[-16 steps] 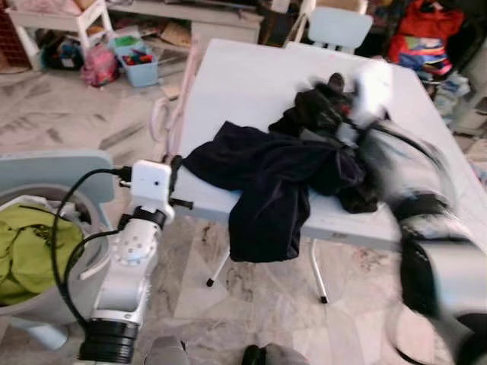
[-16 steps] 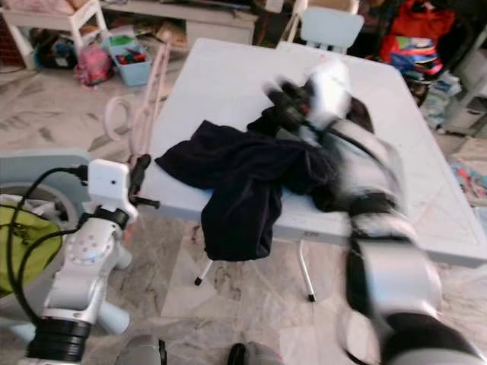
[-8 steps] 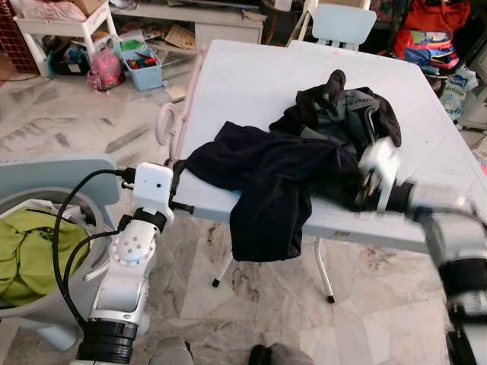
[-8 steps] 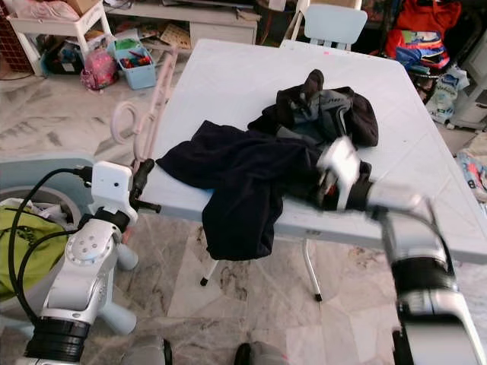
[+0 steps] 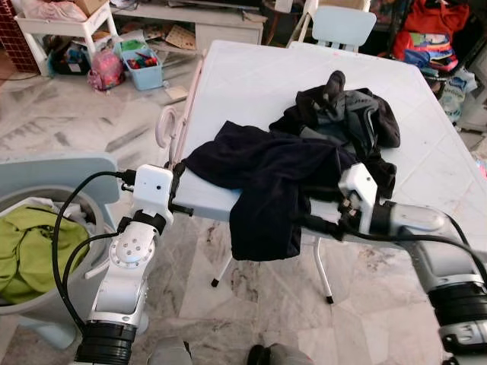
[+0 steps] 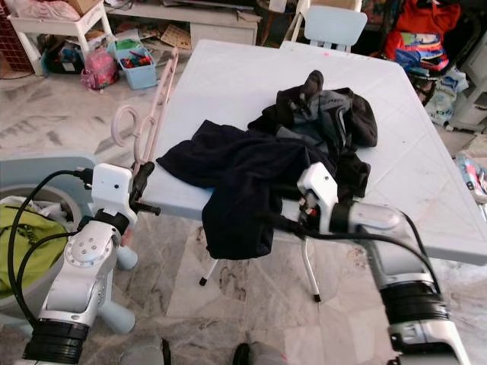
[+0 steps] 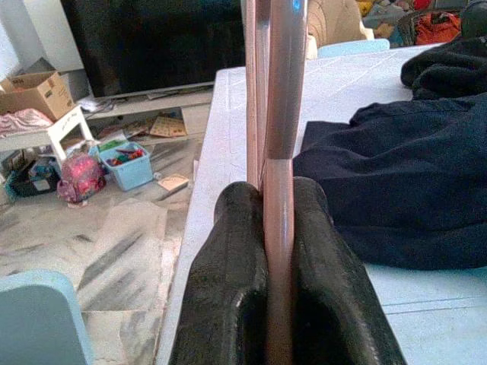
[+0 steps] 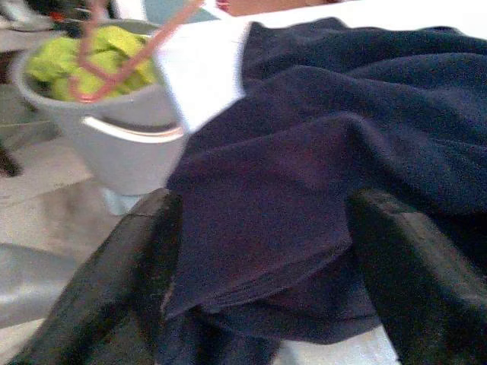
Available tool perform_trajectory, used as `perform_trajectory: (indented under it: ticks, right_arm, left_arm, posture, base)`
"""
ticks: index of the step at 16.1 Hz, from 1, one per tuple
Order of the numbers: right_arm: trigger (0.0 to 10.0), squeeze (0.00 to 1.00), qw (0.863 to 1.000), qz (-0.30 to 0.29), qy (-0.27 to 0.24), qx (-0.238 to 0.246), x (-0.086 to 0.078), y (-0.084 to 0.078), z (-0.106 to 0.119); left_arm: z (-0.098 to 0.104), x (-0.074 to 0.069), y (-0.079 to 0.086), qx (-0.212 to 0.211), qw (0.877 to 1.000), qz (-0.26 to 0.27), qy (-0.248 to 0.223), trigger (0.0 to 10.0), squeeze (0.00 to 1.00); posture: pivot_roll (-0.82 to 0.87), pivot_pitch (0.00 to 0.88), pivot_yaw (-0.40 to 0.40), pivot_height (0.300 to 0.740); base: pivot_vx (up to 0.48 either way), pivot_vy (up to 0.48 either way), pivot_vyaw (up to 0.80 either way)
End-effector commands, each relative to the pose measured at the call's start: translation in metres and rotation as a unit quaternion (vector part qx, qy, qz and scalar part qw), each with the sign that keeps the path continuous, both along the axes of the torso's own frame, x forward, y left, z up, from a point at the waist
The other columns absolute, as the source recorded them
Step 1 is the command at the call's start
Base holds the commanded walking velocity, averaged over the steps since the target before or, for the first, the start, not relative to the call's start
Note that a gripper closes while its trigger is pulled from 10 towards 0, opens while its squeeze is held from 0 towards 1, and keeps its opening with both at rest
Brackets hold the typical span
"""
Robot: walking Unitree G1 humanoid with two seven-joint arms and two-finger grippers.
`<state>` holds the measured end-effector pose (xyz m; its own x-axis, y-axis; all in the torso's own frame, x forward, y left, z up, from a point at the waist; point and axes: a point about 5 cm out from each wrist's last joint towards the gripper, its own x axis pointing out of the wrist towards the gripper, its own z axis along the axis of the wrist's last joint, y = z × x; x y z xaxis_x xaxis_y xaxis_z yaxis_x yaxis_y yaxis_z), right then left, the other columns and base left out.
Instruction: Hang hanger
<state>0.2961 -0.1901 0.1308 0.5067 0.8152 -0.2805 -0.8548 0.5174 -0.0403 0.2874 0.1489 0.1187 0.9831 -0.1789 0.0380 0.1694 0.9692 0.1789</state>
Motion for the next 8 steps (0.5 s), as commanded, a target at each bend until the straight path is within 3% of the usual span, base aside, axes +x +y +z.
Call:
perform_trajectory:
  ticks: [1, 4, 8]
  right_arm:
    - [10.0, 1.0, 0.999, -0.039, -0.029, -0.011, 0.006, 0.004, 0.004]
    - [10.0, 1.0, 0.991, -0.129, -0.037, -0.028, 0.01, 0.009, -0.009]
    - [10.0, 1.0, 0.988, -0.15, -0.037, -0.027, 0.009, 0.023, -0.015]
  left_arm:
    - [-0.001, -0.002, -0.003, 0.003, 1.0, -0.008, 0.004, 10.0, 0.0]
    - [0.0, -0.001, -0.002, 0.004, 1.0, -0.007, 0.003, 10.0, 0.0]
    - [0.001, 0.0, -0.001, 0.003, 1.0, -0.005, 0.002, 10.0, 0.0]
  posture:
    - [0.01, 0.039, -0.068, 0.74]
    - [0.01, 0.042, -0.067, 0.74]
    - [0.01, 0.042, -0.068, 0.74]
  base:
    - [0.0, 0.0, 0.0]
    - [0.0, 0.0, 0.0]
    - [0.0, 0.0, 0.0]
